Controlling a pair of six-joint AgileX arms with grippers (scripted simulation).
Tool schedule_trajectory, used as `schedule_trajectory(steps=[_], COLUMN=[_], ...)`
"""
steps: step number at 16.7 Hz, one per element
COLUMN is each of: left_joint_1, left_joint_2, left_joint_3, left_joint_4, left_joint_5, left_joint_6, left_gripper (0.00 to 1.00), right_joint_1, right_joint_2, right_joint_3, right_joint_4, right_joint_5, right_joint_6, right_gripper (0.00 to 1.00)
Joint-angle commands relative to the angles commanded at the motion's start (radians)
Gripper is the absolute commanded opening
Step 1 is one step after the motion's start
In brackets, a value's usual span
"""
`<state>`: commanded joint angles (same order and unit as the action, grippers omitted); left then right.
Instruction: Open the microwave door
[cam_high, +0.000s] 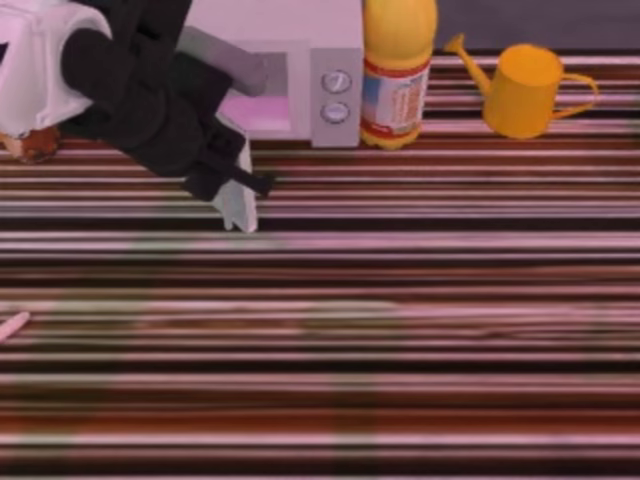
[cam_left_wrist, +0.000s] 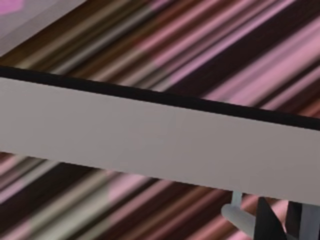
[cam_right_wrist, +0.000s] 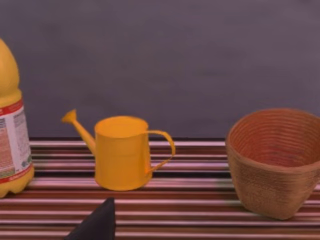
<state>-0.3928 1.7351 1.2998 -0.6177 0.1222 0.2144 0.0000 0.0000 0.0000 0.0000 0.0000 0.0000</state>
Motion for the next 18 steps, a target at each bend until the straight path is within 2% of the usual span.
schedule_trajectory(steps=[6,14,18], left_joint_1=[-0.003,0.066,0.069], left_joint_2=[0.002,-0.042,-0.046], left_joint_3=[-0.004,-0.048,-0.049], left_joint_4=[0.0,-0.027,-0.027], left_joint_5=[0.007,0.09,0.095], left_joint_6=[0.0,0.167,0.175], left_gripper=[0.0,0.0,0.0], right_joint_1=[0.0,0.0,0.0], right_joint_2=[0.0,0.0,0.0], right_joint_3=[0.0,0.0,0.0], right_joint_4=[0.0,0.0,0.0], right_joint_5=[0.0,0.0,0.0], right_joint_6=[0.0,0.0,0.0], right_gripper=[1.0,1.0,1.0])
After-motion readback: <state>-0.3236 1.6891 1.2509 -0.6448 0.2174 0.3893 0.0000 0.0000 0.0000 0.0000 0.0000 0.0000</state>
